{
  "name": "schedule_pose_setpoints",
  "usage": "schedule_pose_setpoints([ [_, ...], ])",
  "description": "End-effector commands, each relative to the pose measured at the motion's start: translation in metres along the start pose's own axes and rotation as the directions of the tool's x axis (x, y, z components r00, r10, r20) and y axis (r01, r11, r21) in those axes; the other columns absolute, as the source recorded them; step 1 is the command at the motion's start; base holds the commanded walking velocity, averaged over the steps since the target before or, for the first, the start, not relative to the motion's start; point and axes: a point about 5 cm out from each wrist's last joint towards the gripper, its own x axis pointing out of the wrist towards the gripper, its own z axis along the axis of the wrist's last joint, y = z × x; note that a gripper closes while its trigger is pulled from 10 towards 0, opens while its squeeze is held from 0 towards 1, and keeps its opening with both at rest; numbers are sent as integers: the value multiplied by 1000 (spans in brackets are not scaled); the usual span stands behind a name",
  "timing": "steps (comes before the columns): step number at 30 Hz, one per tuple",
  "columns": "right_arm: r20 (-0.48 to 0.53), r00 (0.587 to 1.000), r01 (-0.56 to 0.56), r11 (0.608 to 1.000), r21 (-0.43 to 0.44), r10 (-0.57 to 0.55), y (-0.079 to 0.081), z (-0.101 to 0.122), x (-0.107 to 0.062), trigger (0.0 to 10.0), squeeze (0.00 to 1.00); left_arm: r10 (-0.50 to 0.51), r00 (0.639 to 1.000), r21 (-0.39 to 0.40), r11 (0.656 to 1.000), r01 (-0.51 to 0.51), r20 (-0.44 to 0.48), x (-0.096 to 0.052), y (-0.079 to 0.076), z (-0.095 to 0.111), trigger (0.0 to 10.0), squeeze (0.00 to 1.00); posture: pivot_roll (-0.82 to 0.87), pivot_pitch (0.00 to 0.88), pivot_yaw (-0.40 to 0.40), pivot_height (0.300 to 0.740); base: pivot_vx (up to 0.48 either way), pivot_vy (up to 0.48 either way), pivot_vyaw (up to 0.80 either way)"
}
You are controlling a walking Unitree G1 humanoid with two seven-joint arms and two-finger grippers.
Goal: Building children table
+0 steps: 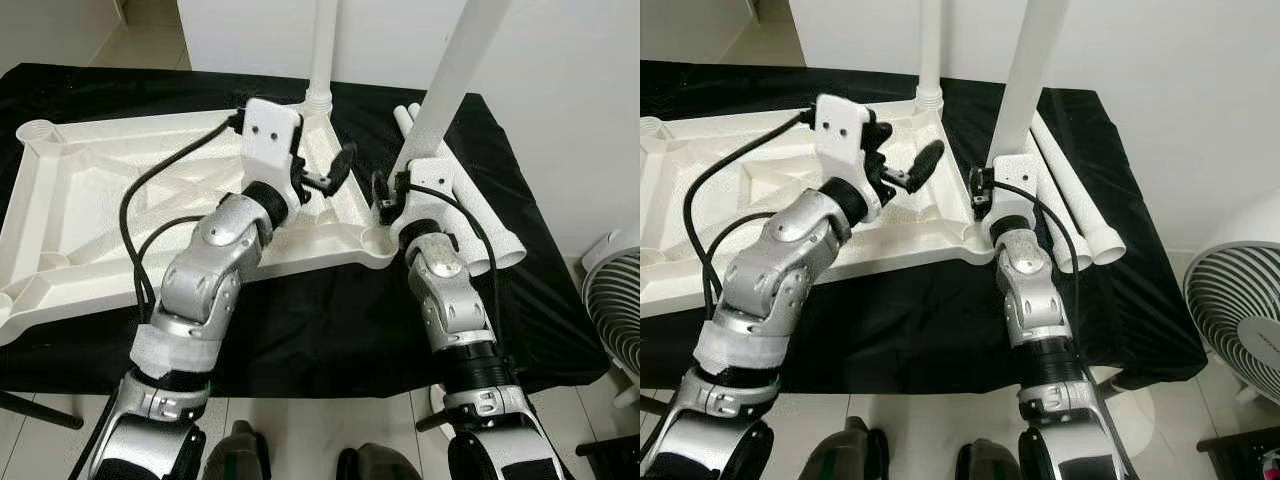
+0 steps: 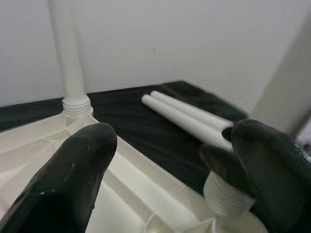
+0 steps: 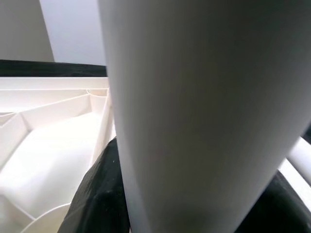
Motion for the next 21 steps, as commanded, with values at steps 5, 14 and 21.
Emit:
schedule_pose_setpoints([
  [5, 13, 998, -58, 998, 24, 58, 3, -5, -7, 10000, 0, -81, 994, 142, 986, 90, -68, -7, -19, -23, 10000, 0, -35, 69, -2, 740, 0, 0, 0],
  [14, -19, 999, -44, 999, 23, 45, -1, -13, -13, 10000, 0, -129, 986, 162, 976, 145, -107, -18, -25, -38, 10000, 0, -27, 68, -5, 740, 0, 0, 0],
  [21, -42, 997, -70, 997, 19, 71, -1, -22, -16, 10000, 0, -154, 982, 107, 980, 165, -110, -30, -23, -46, 10000, 0, -22, 63, -5, 740, 0, 0, 0],
])
